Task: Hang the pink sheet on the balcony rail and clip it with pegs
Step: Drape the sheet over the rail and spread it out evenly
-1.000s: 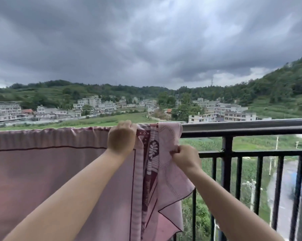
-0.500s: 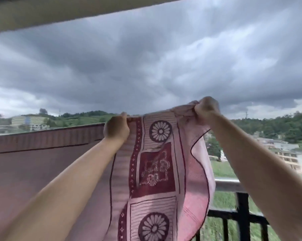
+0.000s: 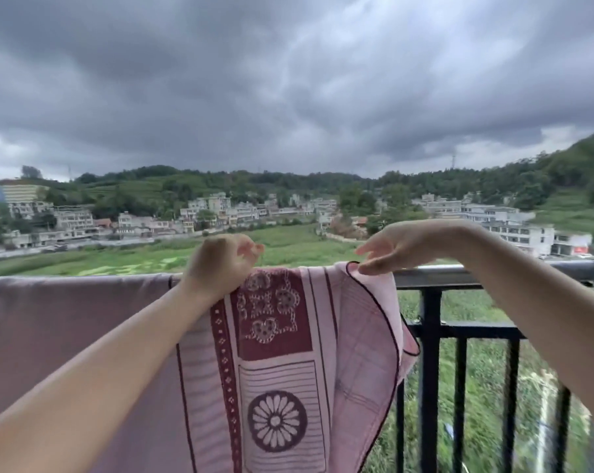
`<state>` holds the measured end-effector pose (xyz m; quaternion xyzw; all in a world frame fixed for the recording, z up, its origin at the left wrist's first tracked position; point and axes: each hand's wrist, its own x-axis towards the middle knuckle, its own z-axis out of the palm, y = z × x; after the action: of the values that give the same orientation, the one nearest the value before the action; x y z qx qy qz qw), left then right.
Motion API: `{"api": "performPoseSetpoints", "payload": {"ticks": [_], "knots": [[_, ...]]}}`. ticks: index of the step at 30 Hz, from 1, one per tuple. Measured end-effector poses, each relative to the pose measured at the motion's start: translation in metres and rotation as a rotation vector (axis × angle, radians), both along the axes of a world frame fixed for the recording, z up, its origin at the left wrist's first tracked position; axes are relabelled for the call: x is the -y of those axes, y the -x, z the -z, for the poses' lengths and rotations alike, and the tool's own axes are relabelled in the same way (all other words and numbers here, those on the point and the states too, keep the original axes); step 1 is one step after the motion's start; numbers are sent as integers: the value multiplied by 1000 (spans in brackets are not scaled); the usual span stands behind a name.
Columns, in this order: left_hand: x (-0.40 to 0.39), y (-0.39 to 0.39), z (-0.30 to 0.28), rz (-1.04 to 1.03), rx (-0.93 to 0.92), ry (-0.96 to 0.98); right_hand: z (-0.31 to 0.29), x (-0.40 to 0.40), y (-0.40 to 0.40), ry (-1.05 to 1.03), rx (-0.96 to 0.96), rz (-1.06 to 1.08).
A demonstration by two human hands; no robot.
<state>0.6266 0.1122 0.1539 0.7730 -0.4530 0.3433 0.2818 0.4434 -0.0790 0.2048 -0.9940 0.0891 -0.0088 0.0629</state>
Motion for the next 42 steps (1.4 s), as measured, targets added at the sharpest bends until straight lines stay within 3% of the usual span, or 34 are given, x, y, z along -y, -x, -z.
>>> {"api": "performPoseSetpoints", "payload": {"ticks": [2, 4, 9, 12, 15, 19, 22, 24, 26, 28, 31, 35, 39, 41, 42], "knots": [[-3, 24, 16, 10, 241, 54, 22, -6, 21, 112, 172, 28], [-1, 49, 35, 51, 334, 18, 46, -12, 28, 230, 355, 35], [20, 99, 76, 74, 193, -343, 71, -12, 18, 232, 806, 45], [33, 107, 100, 9, 59, -443, 62, -10, 11, 223, 847, 74], [40, 111, 117, -30, 53, -450, 46, -11, 8, 49, 872, 136], [53, 115, 118, -51, 5, -391, 34, -16, 0, -401, 843, 158], [60, 110, 111, 22, -184, -270, 26, -13, 1, -649, 874, 57], [51, 107, 103, 79, -436, -105, 22, -7, 7, -658, 817, -50], [37, 108, 88, 136, -645, 195, 17, 2, 12, -583, 674, -146], [22, 106, 70, 83, -654, 450, 14, 8, 9, -286, 553, -222], [3, 103, 40, -98, -494, 572, 13, 5, -6, 95, 594, -272], [-16, 115, -1, -317, -314, 551, 7, -3, -34, 157, 498, -353], [-35, 112, -37, -458, -152, 521, 2, 3, -65, 22, 264, -239], [-40, 112, -44, -493, -86, 324, 2, 8, -77, 98, 35, -169], [-42, 112, -44, -554, -23, 128, 2, 11, -82, 110, -53, -136]]}}
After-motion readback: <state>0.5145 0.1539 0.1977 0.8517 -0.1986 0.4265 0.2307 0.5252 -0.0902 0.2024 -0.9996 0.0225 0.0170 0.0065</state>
